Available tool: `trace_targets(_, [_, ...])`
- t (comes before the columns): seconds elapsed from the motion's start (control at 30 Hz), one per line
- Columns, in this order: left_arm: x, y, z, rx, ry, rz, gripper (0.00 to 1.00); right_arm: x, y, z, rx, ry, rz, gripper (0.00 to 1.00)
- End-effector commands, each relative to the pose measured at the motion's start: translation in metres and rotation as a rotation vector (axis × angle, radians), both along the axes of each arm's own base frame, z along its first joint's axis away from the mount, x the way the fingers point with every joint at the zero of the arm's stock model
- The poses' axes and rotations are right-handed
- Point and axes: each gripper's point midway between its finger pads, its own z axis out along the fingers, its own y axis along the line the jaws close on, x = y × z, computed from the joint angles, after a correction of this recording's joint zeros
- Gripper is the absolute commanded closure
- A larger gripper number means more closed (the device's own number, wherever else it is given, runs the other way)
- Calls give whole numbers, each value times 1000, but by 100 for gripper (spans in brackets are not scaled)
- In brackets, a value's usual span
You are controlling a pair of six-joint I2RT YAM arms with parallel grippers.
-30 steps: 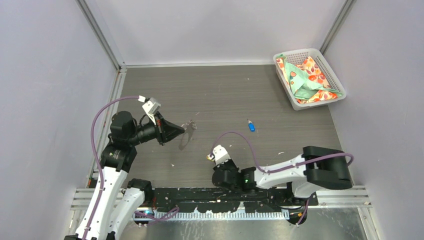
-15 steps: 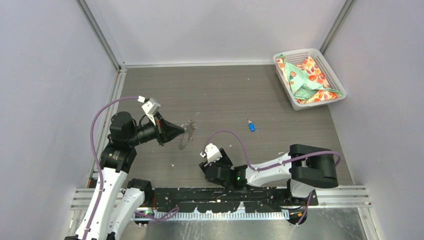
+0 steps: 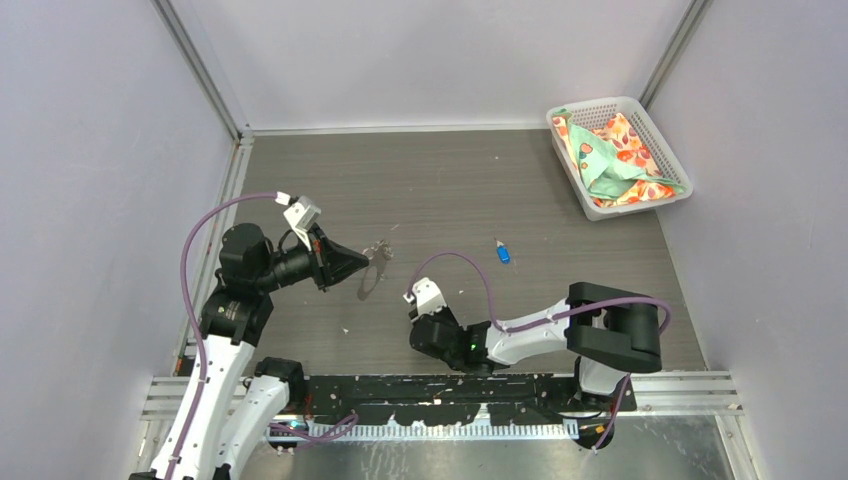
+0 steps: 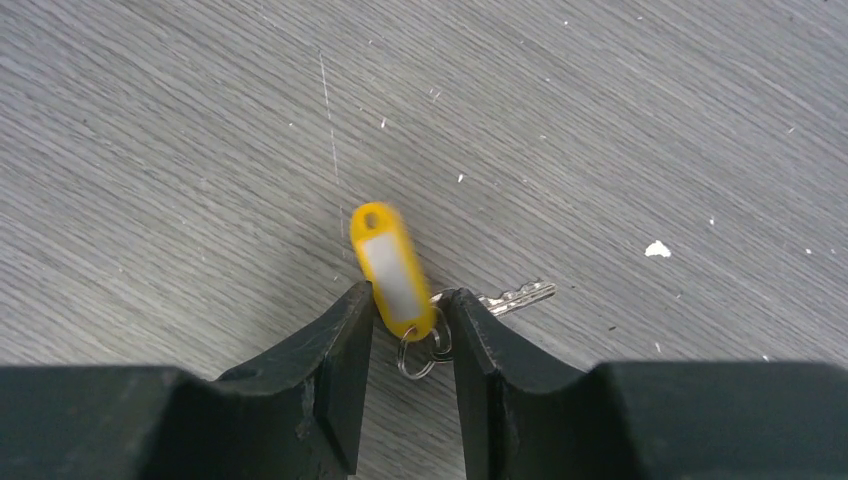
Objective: Put the keys on the keyring
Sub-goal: Pick up the key from the center of the board.
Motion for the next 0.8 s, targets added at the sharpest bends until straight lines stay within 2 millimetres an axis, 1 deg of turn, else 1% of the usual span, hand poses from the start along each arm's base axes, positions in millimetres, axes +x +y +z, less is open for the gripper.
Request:
trace_targets(0.0, [2, 0, 15, -18, -71, -6, 100, -4, 2, 4, 70, 25, -17, 61])
trace_targets(0.1, [1, 0, 16, -18, -74, -6, 100, -5, -2, 2, 70, 31, -23, 61])
trace_targets(0.17, [0, 0, 14, -18, -68, -6, 100, -6, -5, 3, 72, 32, -27, 63])
trace_targets(0.27, [0, 0, 14, -22, -67, -5, 100, -7, -10, 4, 80, 34, -29, 71])
trace_targets(0.4, [0, 0, 14, -25, -67, -2, 100, -8, -14, 9, 105, 34, -34, 87])
trace_targets(0.53, [-2, 0, 15, -29, -68, -5, 100, -10, -17, 15, 135, 27, -22, 98])
trace_targets(0.63, [-3, 0, 14, -28, -70, -4, 100, -9, -18, 28, 179, 0, 2, 99])
trace_targets(0.77, [-4, -1, 15, -29, -70, -10, 100, -10, -24, 44, 213, -40, 40, 99])
